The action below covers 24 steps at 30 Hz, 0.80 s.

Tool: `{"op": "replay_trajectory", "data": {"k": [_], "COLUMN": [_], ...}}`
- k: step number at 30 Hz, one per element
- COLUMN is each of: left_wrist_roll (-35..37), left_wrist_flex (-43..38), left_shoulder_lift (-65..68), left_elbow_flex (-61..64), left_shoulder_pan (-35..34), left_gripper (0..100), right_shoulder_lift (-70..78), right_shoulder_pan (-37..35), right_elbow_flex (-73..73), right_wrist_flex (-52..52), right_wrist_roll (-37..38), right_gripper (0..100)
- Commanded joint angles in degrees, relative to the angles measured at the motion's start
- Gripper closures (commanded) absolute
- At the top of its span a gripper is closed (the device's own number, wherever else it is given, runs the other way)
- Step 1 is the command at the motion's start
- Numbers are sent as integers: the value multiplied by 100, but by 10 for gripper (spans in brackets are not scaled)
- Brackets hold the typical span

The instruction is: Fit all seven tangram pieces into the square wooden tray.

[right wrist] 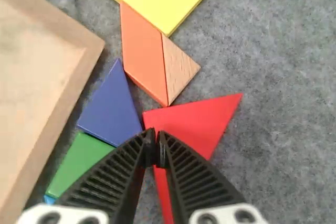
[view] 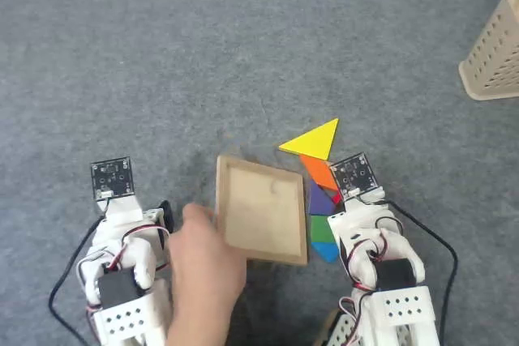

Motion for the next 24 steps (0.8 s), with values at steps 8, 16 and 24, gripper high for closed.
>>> {"op": "replay_trajectory", "data": {"k": [8,16,24], "left_wrist_roll": [-35,-35,-35], "left_wrist_flex": [35,35,26], "left_shoulder_lift": [-88,-88,-88], "left_elbow_flex": [-75,-75,-75], "left_shoulder_pan": [26,26,26], "left_gripper": [784,784,784], "right_shoulder_lift": [-154,-136,-110], "right_shoulder_pan": [-48,-48,-48], "right_elbow_flex": [97,97,97], "right_wrist_flex": [84,84,84], "right_wrist_roll": [53,53,53], "right_gripper": [991,991,991]}}
